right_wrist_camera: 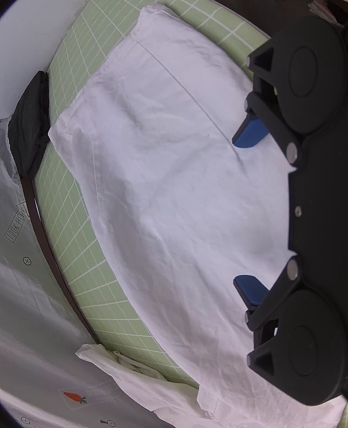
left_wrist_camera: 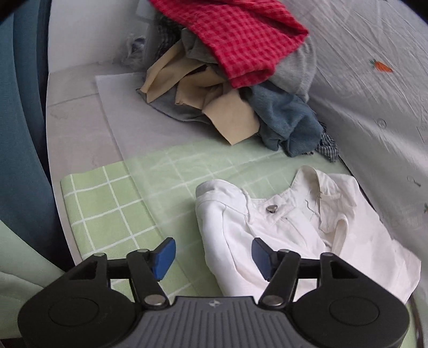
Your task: Fold clothes
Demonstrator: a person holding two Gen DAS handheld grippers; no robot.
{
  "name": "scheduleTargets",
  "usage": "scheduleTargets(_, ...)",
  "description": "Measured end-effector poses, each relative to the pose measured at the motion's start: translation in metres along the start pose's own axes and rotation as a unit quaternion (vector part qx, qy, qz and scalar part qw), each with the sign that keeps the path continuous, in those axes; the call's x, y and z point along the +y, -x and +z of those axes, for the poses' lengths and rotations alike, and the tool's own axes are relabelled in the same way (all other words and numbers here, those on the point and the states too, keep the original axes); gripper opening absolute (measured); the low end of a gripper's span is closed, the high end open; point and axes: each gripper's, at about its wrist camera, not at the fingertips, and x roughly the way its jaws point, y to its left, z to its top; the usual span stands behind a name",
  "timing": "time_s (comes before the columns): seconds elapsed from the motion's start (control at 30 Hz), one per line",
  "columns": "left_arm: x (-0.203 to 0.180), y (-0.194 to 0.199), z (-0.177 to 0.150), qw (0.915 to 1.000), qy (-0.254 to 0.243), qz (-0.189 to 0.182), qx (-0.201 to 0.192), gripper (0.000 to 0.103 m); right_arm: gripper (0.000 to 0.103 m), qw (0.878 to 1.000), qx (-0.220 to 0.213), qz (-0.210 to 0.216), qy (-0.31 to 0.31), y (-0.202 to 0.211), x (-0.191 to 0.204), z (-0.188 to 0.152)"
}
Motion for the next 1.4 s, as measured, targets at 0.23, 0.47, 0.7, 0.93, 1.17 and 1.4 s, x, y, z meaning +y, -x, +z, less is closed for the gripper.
scheduleTargets(0.23,-0.041,0.013,-0.053,0.9986,-0.034,-0.031,0.024,0.068,0.103,1.0,-0.011,-0.009,0.006,-0.008,-0.025,0.031)
scheduleTargets(0.47,-0.095,0.031,-0.125,0.9957,-0.065,-0.042,0.05,0.068,0.103,0.997,-0.025,-0.06,0.042,-0.017,-0.09,0.073)
scheduleTargets(0.7,-0.146,0.051,-0.188,0.9901,-0.113,-0.051,0.066,0.068,0.103,0.992,-0.035,-0.105,0.056,-0.042,-0.166,0.106)
scheduleTargets(0.93,-0.177,0.078,-0.232,0.9877,-0.135,-0.049,0.061,0.072,0.103,0.993,-0.037,-0.073,0.084,-0.068,-0.185,0.133)
scheduleTargets(1.17,-0.195,0.09,-0.263,0.9863,-0.144,-0.04,0.07,0.072,0.087,0.99,-0.044,-0.02,0.13,-0.076,-0.185,0.147)
scheduleTargets(1.4,-0.217,0.081,-0.264,0.986,-0.148,-0.039,0.066,0.073,0.011,0.971,-0.053,0.029,0.231,-0.054,-0.186,0.128)
